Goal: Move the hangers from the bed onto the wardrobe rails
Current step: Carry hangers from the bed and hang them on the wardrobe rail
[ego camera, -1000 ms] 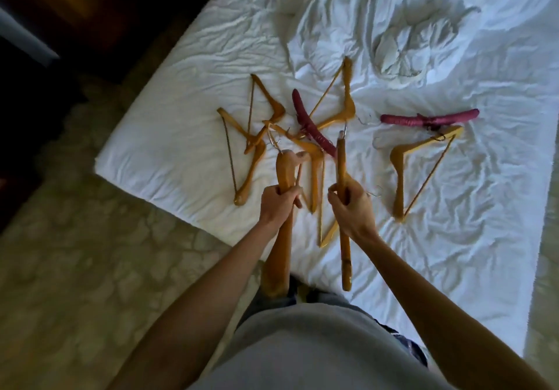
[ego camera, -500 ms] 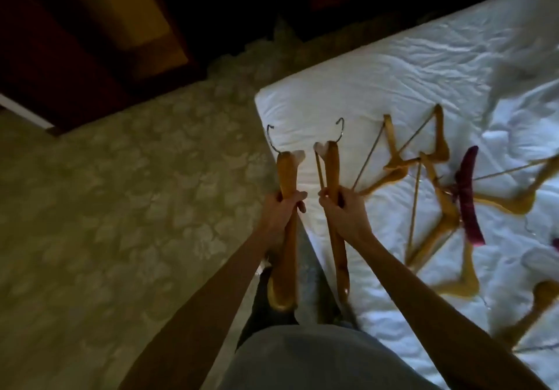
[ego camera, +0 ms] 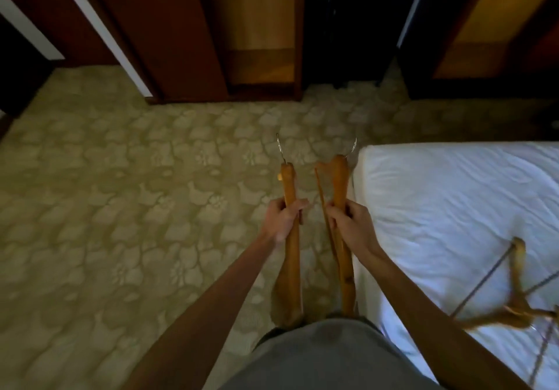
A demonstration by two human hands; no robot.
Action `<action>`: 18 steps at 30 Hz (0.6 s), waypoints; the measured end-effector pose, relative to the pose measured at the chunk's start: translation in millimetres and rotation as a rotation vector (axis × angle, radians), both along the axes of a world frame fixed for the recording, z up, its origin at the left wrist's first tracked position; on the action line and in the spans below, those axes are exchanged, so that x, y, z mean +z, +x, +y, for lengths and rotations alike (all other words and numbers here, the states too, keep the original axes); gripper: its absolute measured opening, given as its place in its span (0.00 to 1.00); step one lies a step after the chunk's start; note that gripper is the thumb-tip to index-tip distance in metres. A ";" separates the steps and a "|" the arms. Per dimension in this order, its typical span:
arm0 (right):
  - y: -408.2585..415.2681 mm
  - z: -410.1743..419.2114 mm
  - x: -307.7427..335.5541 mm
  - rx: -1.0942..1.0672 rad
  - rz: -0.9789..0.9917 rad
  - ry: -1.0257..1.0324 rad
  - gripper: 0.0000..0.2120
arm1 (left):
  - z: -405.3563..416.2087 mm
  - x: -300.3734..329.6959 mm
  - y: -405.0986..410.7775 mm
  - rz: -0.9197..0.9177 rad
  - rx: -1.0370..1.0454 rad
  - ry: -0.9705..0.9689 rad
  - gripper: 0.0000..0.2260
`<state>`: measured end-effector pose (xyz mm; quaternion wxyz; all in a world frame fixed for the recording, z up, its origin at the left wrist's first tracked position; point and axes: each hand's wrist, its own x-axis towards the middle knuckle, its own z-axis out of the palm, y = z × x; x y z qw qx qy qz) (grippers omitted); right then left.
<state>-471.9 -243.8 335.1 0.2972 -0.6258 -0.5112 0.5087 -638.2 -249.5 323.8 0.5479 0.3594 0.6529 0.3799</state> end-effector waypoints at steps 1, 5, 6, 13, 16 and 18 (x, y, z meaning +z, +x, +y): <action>-11.0 16.6 1.6 0.011 -0.003 0.001 0.16 | 14.6 0.9 -11.2 -0.004 0.012 0.005 0.15; -46.0 81.3 4.9 0.046 0.016 0.012 0.15 | 74.8 1.8 -45.4 -0.010 0.038 0.016 0.13; -53.2 98.8 3.3 0.046 0.015 0.012 0.14 | 92.5 0.2 -52.6 -0.009 0.036 0.017 0.13; -104.1 241.6 -9.8 0.036 0.010 0.010 0.07 | 239.5 -12.6 -97.0 0.017 0.004 0.031 0.12; -131.2 327.8 -7.4 0.072 0.010 0.024 0.06 | 325.4 -6.7 -115.2 0.019 0.010 0.013 0.12; -146.5 380.1 -0.4 0.083 -0.006 0.021 0.06 | 377.2 0.5 -130.1 0.026 0.035 0.001 0.12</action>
